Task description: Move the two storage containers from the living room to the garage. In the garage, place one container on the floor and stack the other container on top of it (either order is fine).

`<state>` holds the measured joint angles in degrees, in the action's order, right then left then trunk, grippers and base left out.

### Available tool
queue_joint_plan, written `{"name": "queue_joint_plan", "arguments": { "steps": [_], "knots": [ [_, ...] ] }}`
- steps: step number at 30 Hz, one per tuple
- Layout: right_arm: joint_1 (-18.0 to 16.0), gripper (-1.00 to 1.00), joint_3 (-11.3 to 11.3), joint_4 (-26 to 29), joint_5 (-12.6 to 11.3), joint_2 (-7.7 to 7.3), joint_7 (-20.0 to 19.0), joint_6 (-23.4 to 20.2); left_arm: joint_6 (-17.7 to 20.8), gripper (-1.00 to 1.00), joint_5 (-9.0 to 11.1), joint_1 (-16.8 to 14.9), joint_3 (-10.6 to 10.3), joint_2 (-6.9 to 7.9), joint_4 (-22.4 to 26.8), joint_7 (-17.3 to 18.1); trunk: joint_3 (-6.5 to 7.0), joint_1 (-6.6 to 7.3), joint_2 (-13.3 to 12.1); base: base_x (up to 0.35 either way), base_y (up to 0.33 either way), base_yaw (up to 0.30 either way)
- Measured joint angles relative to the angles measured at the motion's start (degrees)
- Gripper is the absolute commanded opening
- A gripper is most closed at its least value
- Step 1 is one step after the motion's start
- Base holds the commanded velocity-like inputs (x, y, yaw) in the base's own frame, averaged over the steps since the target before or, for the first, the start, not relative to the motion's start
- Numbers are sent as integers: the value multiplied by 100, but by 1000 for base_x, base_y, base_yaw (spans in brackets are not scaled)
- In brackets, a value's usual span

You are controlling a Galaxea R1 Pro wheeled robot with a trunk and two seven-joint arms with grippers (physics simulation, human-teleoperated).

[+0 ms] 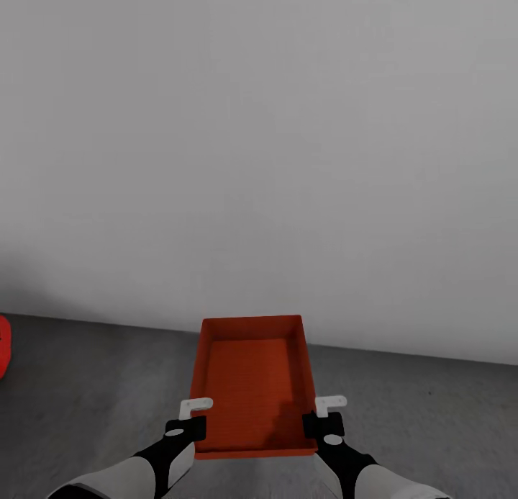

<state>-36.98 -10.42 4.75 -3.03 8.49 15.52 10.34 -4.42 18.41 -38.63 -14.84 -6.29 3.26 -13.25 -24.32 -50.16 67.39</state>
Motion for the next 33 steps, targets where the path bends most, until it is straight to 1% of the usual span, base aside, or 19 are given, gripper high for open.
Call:
{"name": "queue_joint_plan", "arguments": {
  "steps": [33],
  "knots": [
    [-2,-100,1,0,3,0,0,0,-2,-100,-2,0,4,0,0,0,-308,0,0,0,0,0]
  ]
}}
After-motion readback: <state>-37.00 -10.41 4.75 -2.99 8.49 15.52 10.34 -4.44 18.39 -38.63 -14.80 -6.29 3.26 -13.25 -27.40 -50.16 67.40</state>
